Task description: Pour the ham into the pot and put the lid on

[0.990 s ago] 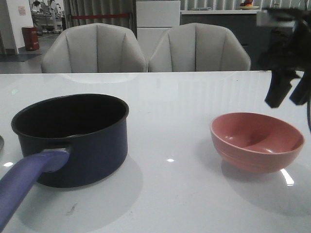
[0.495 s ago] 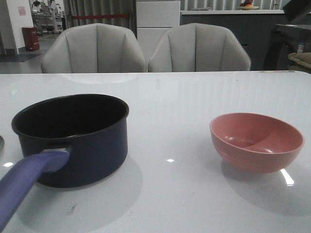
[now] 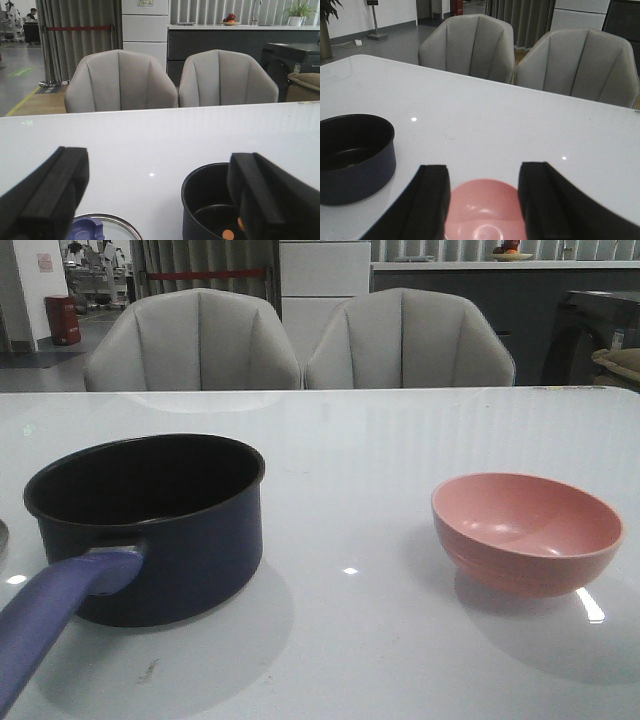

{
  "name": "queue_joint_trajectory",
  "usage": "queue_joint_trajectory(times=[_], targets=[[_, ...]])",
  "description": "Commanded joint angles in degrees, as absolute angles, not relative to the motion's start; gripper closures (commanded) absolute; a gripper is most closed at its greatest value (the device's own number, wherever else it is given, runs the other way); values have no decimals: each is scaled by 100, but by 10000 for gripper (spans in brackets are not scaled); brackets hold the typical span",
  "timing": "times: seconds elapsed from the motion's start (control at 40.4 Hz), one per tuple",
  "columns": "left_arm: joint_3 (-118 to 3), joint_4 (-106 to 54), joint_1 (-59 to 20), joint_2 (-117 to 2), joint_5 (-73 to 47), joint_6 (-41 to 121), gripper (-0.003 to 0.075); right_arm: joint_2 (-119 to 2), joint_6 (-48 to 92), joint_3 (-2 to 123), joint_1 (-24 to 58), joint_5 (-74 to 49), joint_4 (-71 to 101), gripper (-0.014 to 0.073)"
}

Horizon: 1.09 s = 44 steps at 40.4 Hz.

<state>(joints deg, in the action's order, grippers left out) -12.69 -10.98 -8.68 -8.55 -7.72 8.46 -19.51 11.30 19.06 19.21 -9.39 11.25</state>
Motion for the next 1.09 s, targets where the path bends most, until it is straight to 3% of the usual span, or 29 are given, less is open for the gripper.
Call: queue_joint_trajectory(times=[0.0,0.322,0.52,0.866,1.064], targets=[[-1425,-1167,-914,-901,-355,840,113,-1673,1147,1737,1928,-487,1173,159],[-1425,-1167,-914,-901,-429,840,113,-1570,1147,1435,1928,-620,1173,181],[-1497,-1167,-901,-987,-526,840,113,-1570,1147,1435,1928,-547,1173,468],[-2923,-1004,-880,-2694,-1935,840,110,-1570,1147,1429,1928,-547,1173,444],[-3798,-1004,-446,-3855,-2782,830,110,-1570,1147,1429,1928,-547,1173,444]])
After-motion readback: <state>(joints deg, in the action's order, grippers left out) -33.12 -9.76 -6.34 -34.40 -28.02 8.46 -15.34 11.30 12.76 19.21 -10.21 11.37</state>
